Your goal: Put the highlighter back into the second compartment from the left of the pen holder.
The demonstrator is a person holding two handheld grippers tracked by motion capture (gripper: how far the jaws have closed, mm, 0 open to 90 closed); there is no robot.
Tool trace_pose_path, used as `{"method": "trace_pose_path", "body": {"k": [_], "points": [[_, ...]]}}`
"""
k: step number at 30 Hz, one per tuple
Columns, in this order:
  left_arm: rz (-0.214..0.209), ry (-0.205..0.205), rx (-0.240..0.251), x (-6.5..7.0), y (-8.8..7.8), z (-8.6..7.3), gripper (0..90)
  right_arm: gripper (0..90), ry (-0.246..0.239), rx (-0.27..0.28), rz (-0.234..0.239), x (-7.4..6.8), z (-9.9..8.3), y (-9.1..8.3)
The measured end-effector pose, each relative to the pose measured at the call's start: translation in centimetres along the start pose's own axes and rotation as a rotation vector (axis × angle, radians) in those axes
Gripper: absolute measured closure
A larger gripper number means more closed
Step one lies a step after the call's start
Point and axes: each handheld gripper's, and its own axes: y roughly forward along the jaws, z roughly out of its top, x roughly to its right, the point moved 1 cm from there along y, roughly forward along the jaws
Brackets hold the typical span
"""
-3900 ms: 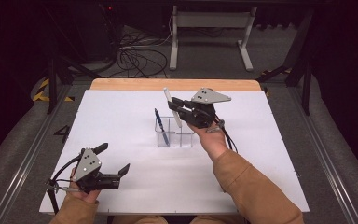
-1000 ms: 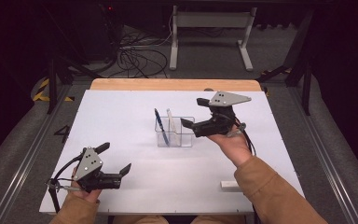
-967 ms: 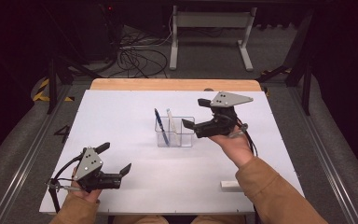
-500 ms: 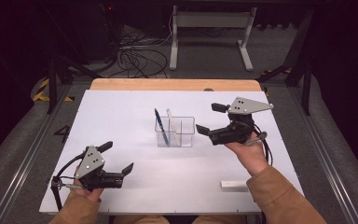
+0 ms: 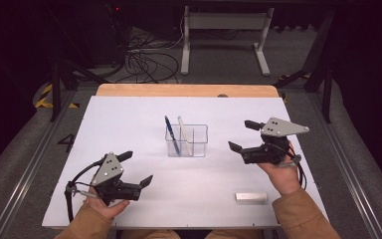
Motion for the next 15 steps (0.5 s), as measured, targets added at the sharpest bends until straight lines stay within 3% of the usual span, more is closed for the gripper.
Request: {"method": "trace_pose_path", "body": {"k": [2,5,8,10,15], "points": [[-0.033,0.011,-0.015,0.1,0.3,0.2,6.2,14.5,0.035,0.011,0.002,0.5,-0.8,-0.3],[-0.1,-0.018,-0.027,0.0,0.6,0.5,6.8,12.9,0.059,0.022,-0.017,1.3,-1.9,-0.6],[-0.088,-0.029,-0.033,0.0,1.0,0.8,10.9,12.4,0.094,0.041,-0.02,2.0,-2.9,-1.0],[-0.096,-0.007,-0.034,0.2,1.3,1.1,11.3,12.1,0.13,0.054,-0.011,2.6,-3.5,-1.1],[-0.117,0.032,-0.034,0.8,1.9,2.1,12.4,10.6,0.133,0.06,-0.021,3.3,-4.4,-1.5]]}}
